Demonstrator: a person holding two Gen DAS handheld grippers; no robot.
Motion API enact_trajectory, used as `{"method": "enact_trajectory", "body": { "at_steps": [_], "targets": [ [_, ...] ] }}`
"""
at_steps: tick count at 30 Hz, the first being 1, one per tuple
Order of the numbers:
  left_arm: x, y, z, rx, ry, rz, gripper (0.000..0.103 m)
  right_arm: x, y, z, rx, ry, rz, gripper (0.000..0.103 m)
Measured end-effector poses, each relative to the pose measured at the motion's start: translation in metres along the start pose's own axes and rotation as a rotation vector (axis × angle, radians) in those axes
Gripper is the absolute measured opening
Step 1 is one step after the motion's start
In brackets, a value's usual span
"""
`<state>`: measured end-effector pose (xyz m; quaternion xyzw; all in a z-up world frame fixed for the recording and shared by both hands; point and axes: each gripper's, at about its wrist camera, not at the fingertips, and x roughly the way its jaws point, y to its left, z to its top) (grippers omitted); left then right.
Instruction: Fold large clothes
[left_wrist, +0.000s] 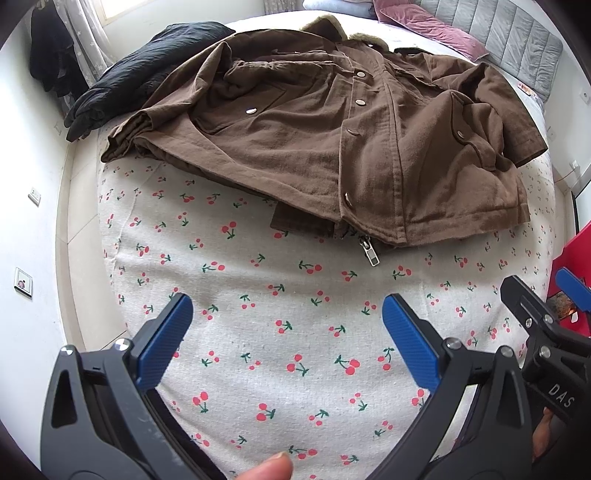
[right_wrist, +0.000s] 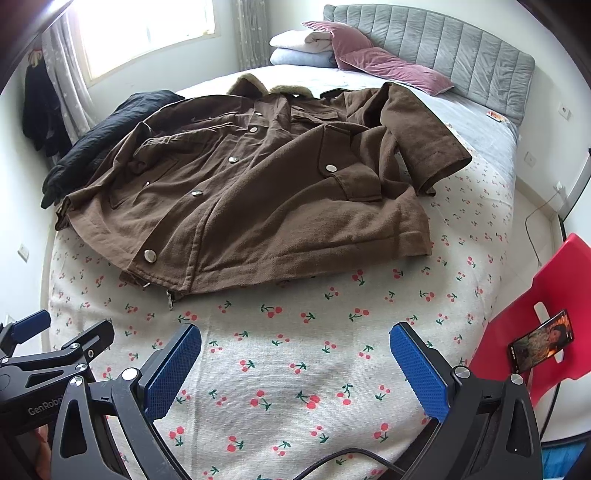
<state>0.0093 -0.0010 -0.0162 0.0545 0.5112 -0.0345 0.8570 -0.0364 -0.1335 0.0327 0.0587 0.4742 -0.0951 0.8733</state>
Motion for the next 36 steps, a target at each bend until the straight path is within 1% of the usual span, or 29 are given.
{"method": "enact_trajectory", "body": {
  "at_steps": [20, 29, 32, 36],
  "targets": [
    [0.003, 0.003, 0.001, -0.003, 0.008, -0.006, 0.102, 0.003, 0.001, -0.001, -0.002, 0.01, -0.003, 0.103],
    [0.004, 0.007, 0.004, -0.025, 0.004, -0.018, 0.102, 0.005, 0.001, 0.0, -0.002, 0.011, -0.004, 0.103],
    [0.003, 0.009, 0.006, -0.036, -0.011, -0.02, 0.102, 0.007, 0.0, 0.002, -0.002, 0.011, -0.01, 0.103],
    [0.003, 0.012, 0.009, -0.033, -0.052, -0.023, 0.102, 0.01, -0.004, 0.005, -0.001, 0.008, -0.017, 0.103]
  ]
}}
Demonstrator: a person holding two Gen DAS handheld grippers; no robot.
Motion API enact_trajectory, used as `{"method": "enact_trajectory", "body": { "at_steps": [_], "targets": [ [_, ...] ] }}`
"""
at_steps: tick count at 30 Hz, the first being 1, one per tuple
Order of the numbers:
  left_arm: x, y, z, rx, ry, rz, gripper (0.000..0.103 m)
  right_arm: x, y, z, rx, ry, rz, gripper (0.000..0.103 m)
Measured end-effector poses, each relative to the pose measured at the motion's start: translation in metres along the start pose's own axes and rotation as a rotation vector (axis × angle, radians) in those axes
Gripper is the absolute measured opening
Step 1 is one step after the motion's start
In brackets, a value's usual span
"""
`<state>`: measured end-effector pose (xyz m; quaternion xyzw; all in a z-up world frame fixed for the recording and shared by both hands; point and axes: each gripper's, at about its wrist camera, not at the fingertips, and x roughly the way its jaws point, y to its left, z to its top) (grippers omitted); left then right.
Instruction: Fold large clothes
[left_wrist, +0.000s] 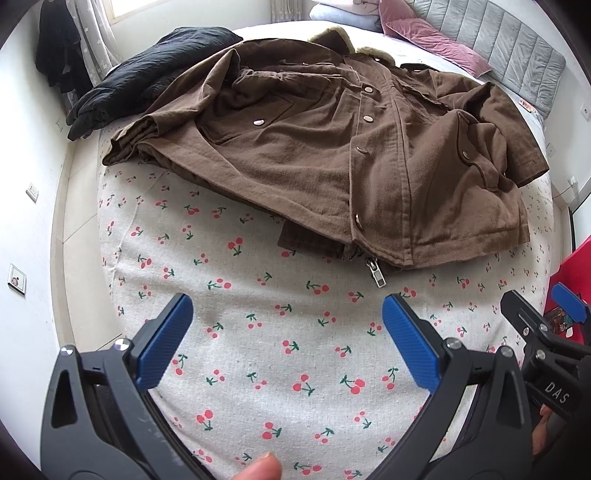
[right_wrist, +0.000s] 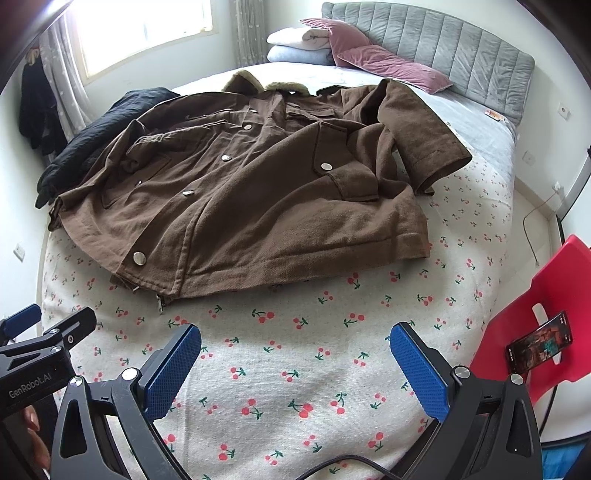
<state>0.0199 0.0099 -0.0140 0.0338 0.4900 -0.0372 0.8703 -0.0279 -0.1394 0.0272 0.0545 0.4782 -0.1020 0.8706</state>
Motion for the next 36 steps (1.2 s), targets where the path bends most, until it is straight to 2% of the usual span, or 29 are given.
{"method": "enact_trajectory", "body": {
  "at_steps": [4, 7, 12, 17, 21, 26, 28, 31, 36],
  "targets": [
    [0.002, -0.003, 0.004, 0.103, -0.002, -0.015, 0.102, 0.004, -0.006, 0.004, -0.012, -0.004, -0.004, 0.103],
    [0.006, 0.003, 0.009, 0.106, 0.02, -0.042, 0.102, 0.01, -0.015, 0.008, 0.0, 0.012, 0.015, 0.103],
    [0.011, 0.017, 0.023, 0.147, 0.019, -0.037, 0.102, 0.018, -0.034, 0.014, 0.022, 0.058, 0.097, 0.103],
    [0.017, 0.049, 0.046, 0.159, -0.027, -0.022, 0.102, 0.029, -0.055, 0.027, -0.005, 0.109, 0.145, 0.103],
    [0.023, 0.083, 0.072, 0.155, -0.064, -0.013, 0.102, 0.038, -0.083, 0.038, -0.003, 0.111, 0.171, 0.103],
    [0.051, 0.111, 0.099, 0.161, -0.046, -0.084, 0.102, 0.068, -0.127, 0.057, 0.126, 0.127, 0.216, 0.103],
    [0.064, 0.118, 0.107, 0.149, -0.036, -0.102, 0.102, 0.081, -0.139, 0.065, 0.165, 0.132, 0.2, 0.103],
    [0.077, 0.126, 0.115, 0.13, -0.035, -0.136, 0.102, 0.095, -0.145, 0.077, 0.185, 0.127, 0.203, 0.103],
    [0.102, 0.129, 0.123, 0.093, 0.002, -0.207, 0.095, 0.126, -0.142, 0.098, 0.181, 0.144, 0.201, 0.099]
  ]
}}
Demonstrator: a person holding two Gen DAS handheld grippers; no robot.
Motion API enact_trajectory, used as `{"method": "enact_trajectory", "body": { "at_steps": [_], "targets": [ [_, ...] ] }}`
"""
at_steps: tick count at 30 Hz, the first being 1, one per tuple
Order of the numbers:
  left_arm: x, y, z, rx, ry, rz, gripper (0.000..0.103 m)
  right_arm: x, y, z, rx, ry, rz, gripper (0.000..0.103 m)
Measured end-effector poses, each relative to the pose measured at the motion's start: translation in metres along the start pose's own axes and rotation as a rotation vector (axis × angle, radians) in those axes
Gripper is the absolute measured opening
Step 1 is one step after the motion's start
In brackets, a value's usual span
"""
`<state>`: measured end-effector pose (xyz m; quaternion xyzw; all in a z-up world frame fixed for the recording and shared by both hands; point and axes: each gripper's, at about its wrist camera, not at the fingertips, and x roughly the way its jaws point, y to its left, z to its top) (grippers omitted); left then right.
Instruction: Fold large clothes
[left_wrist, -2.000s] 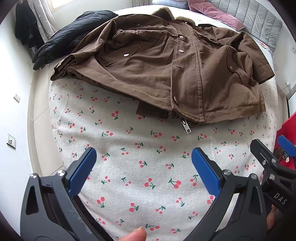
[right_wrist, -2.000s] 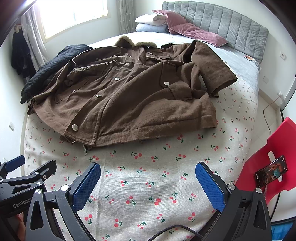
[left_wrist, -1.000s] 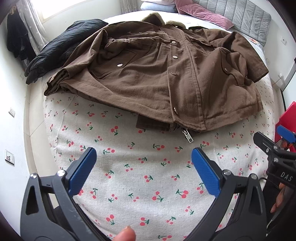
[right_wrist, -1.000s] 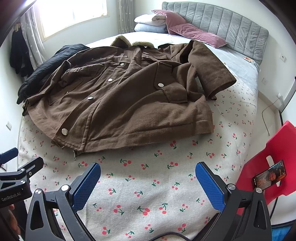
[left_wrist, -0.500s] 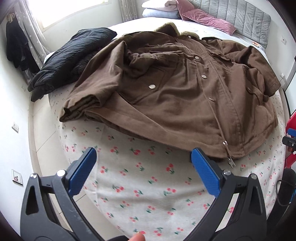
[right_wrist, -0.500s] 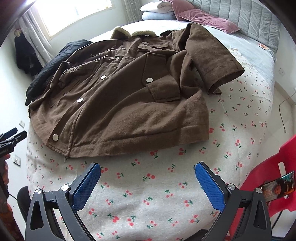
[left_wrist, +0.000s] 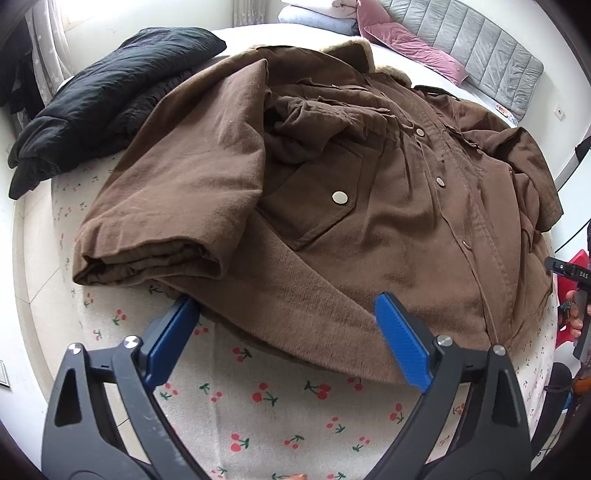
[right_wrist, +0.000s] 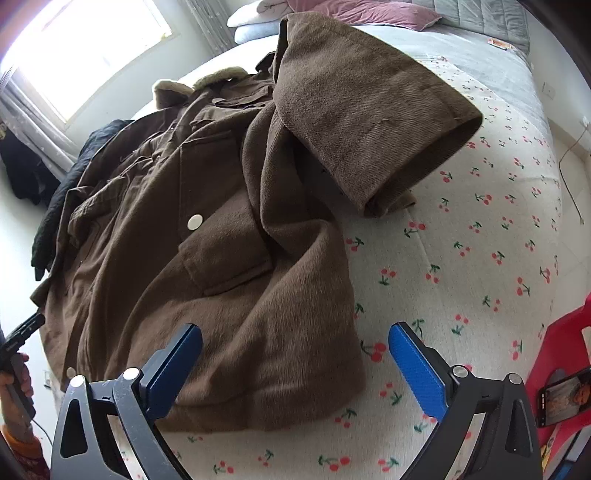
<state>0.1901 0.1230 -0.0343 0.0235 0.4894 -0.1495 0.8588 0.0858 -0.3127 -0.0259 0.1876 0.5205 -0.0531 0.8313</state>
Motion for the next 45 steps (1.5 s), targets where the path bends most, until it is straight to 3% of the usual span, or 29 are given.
{"method": "enact_trajectory", "body": {
  "at_steps": [2, 7, 9, 10, 11, 12, 14, 17, 22, 27, 29, 34, 36, 37, 39, 41, 45],
  "targets": [
    [0.009, 0.002, 0.002, -0.007, 0.009, -0.024, 0.09, 0.013, 0.003, 0.006, -0.006, 0.014, 0.022, 0.093],
    [0.032, 0.008, 0.003, -0.029, 0.034, -0.053, 0.084, 0.033, 0.014, 0.014, -0.03, 0.008, 0.046, 0.091],
    [0.035, 0.007, 0.002, -0.032, 0.034, -0.042, 0.072, 0.034, 0.021, 0.013, -0.045, 0.002, 0.062, 0.075],
    [0.033, 0.005, 0.001, -0.028, 0.03, -0.033, 0.064, 0.033, 0.024, 0.012, -0.058, 0.003, 0.07, 0.062],
    [0.031, 0.004, 0.0, -0.032, 0.03, -0.04, 0.039, 0.03, 0.028, 0.01, -0.074, -0.003, 0.077, 0.047],
    [0.029, 0.004, 0.0, -0.051, 0.038, -0.071, 0.019, 0.026, 0.031, 0.008, -0.08, -0.004, 0.094, 0.042],
    [0.022, 0.003, -0.002, -0.098, 0.036, -0.114, 0.012, 0.018, 0.034, 0.004, -0.084, -0.014, 0.122, 0.026],
    [0.002, -0.005, -0.005, -0.11, -0.006, -0.152, 0.009, -0.013, 0.038, -0.006, -0.063, -0.063, 0.203, 0.017],
    [-0.059, -0.024, -0.006, -0.114, -0.095, -0.314, 0.009, -0.09, 0.024, -0.014, 0.023, -0.214, 0.33, 0.015],
    [-0.12, -0.054, -0.012, -0.034, -0.174, -0.388, 0.009, -0.129, -0.024, -0.012, 0.222, -0.269, 0.434, 0.015],
    [-0.127, -0.063, -0.021, 0.018, -0.141, -0.367, 0.009, -0.132, -0.043, -0.012, 0.252, -0.261, 0.38, 0.018],
    [-0.087, -0.07, -0.061, 0.18, 0.091, -0.184, 0.017, -0.115, -0.094, -0.034, 0.296, -0.201, 0.04, 0.024],
    [-0.083, -0.062, -0.073, 0.204, 0.13, -0.137, 0.029, -0.112, -0.114, -0.047, 0.316, -0.177, -0.001, 0.032],
    [-0.084, -0.059, -0.076, 0.209, 0.127, -0.123, 0.035, -0.114, -0.121, -0.052, 0.315, -0.169, 0.006, 0.039],
    [-0.089, -0.048, -0.076, 0.203, 0.077, -0.084, 0.07, -0.114, -0.118, -0.057, 0.282, -0.154, 0.006, 0.052],
    [-0.096, -0.039, -0.07, 0.179, 0.013, -0.059, 0.075, -0.111, -0.106, -0.06, 0.226, -0.141, -0.004, 0.058],
    [-0.096, -0.021, -0.053, 0.153, -0.065, -0.122, 0.076, -0.089, -0.086, -0.061, 0.152, -0.082, 0.029, 0.061]
  ]
}}
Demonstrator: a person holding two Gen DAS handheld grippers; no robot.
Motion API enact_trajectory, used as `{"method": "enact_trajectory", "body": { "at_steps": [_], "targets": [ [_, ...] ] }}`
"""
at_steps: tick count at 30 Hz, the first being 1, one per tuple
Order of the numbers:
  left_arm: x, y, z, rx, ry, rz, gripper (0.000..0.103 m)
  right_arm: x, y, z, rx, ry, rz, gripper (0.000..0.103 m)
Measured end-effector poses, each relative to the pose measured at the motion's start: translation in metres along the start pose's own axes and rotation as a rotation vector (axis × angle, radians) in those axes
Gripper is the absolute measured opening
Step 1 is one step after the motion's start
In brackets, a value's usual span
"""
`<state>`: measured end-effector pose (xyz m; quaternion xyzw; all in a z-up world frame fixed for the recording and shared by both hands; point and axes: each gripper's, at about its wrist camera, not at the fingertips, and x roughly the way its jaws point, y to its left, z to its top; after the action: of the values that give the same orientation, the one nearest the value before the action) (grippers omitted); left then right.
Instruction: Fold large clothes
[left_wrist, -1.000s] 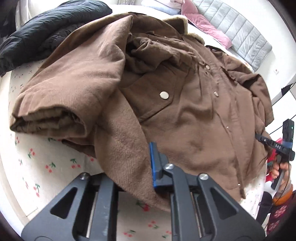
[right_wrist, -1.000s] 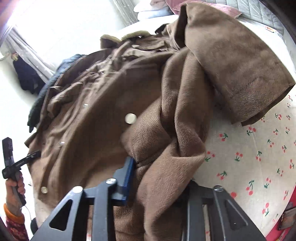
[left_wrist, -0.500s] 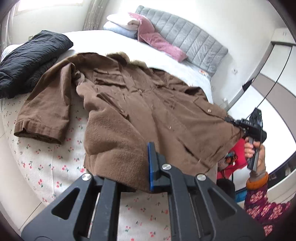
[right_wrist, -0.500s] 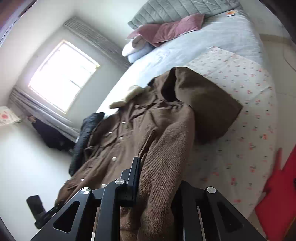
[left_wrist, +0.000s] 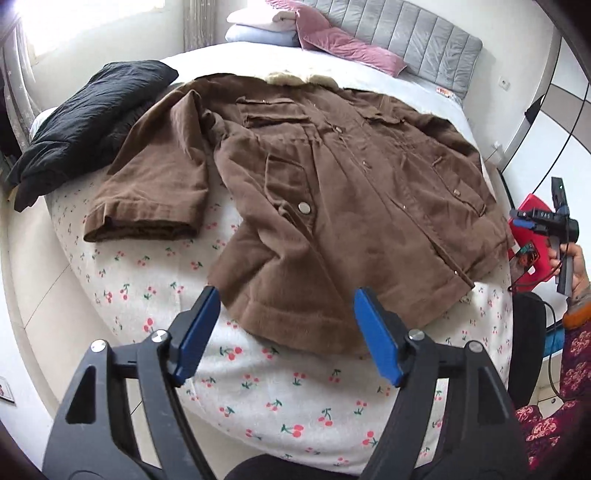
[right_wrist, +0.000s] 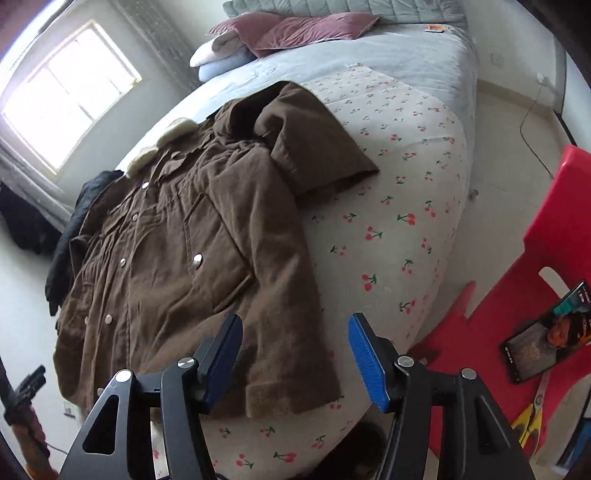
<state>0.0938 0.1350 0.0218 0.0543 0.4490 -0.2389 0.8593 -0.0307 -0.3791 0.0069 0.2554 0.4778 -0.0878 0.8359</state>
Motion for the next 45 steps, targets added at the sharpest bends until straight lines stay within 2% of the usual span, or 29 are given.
{"method": "enact_trajectory", "body": {
  "at_steps": [3, 5, 8, 10, 11, 12, 13, 14, 15, 17, 19, 21, 23, 24, 25, 26, 27, 28, 29, 30, 31, 32, 34, 35, 36, 41, 45],
  "targets": [
    [0.019, 0.015, 0.004, -0.026, 0.017, 0.02, 0.076, 0.018, 0.008, -0.005, -0.03, 0.05, 0.009, 0.062],
    [0.039, 0.024, 0.007, -0.064, 0.047, -0.035, 0.076, 0.028, 0.014, -0.005, -0.06, 0.058, -0.016, 0.067],
    [0.068, 0.026, 0.006, -0.106, 0.091, -0.152, 0.076, 0.044, 0.016, -0.002, -0.073, 0.077, -0.038, 0.068],
    [0.09, 0.022, 0.006, -0.113, 0.135, -0.184, 0.076, 0.053, 0.015, 0.001, -0.065, 0.082, -0.041, 0.068],
    [0.103, 0.017, 0.006, -0.115, 0.172, -0.182, 0.069, 0.056, 0.015, 0.002, -0.066, 0.075, -0.044, 0.068],
    [0.109, 0.012, 0.005, -0.106, 0.195, -0.173, 0.047, 0.056, 0.016, 0.003, -0.07, 0.065, -0.047, 0.068],
    [0.115, 0.001, 0.005, -0.084, 0.223, -0.18, 0.033, 0.057, 0.016, 0.005, -0.073, 0.056, -0.05, 0.068],
    [0.116, -0.009, 0.006, -0.09, 0.244, -0.227, 0.015, 0.058, 0.017, 0.006, -0.073, 0.05, -0.054, 0.068],
    [0.113, -0.017, 0.008, -0.114, 0.251, -0.289, 0.013, 0.059, 0.018, 0.007, -0.073, 0.044, -0.058, 0.068],
    [0.093, -0.037, 0.018, -0.177, 0.207, -0.457, 0.012, 0.061, 0.021, 0.009, -0.079, 0.042, -0.061, 0.068],
    [0.056, -0.052, 0.032, -0.233, 0.096, -0.607, 0.011, 0.06, 0.024, 0.012, -0.081, 0.045, -0.063, 0.068],
    [0.012, -0.051, 0.041, -0.285, -0.057, -0.685, 0.011, 0.058, 0.024, 0.015, -0.07, 0.042, -0.053, 0.068],
    [-0.024, -0.025, 0.039, -0.42, -0.219, -0.721, 0.011, 0.053, 0.022, 0.018, -0.052, 0.023, -0.048, 0.068],
    [-0.033, -0.003, 0.031, -0.528, -0.284, -0.717, 0.011, 0.051, 0.021, 0.02, -0.047, 0.01, -0.046, 0.068],
    [-0.035, 0.015, 0.023, -0.609, -0.316, -0.684, 0.012, 0.048, 0.019, 0.021, -0.042, -0.003, -0.045, 0.068],
    [-0.034, 0.035, 0.011, -0.678, -0.319, -0.597, 0.015, 0.045, 0.017, 0.022, -0.037, -0.01, -0.045, 0.068],
    [-0.03, 0.048, 0.002, -0.692, -0.272, -0.453, 0.022, 0.044, 0.015, 0.022, -0.031, -0.013, -0.043, 0.068],
    [-0.02, 0.059, -0.008, -0.675, -0.175, -0.262, 0.027, 0.043, 0.012, 0.023, -0.026, -0.013, -0.04, 0.068],
    [-0.011, 0.067, -0.02, -0.679, -0.108, -0.145, 0.03, 0.043, 0.01, 0.023, -0.023, -0.01, -0.037, 0.068],
    [-0.005, 0.076, -0.035, -0.695, -0.057, -0.062, 0.03, 0.043, 0.009, 0.023, -0.023, -0.005, -0.034, 0.068],
    [-0.002, 0.082, -0.046, -0.705, -0.029, -0.027, 0.03, 0.044, 0.007, 0.023, -0.022, 0.001, -0.031, 0.068],
    [-0.003, 0.088, -0.056, -0.714, -0.011, -0.016, 0.03, 0.045, 0.006, 0.022, -0.021, 0.005, -0.026, 0.068],
    [-0.009, 0.094, -0.067, -0.706, -0.003, -0.024, 0.037, 0.047, 0.004, 0.021, -0.018, 0.021, 0.006, 0.068],
    [-0.012, 0.094, -0.066, -0.686, 0.002, -0.027, 0.048, 0.051, 0.005, 0.021, -0.017, 0.03, 0.023, 0.068],
    [-0.014, 0.09, -0.064, -0.649, 0.003, -0.027, 0.055, 0.054, 0.004, 0.02, -0.012, 0.039, 0.039, 0.068],
    [-0.001, 0.051, -0.03, -0.458, 0.022, 0.015, 0.064, 0.054, 0.009, 0.016, -0.015, 0.04, 0.02, 0.068],
    [0.009, 0.034, 0.015, -0.341, 0.006, 0.042, 0.072, 0.043, 0.028, 0.028, -0.082, 0.045, -0.008, 0.068]
  ]
}}
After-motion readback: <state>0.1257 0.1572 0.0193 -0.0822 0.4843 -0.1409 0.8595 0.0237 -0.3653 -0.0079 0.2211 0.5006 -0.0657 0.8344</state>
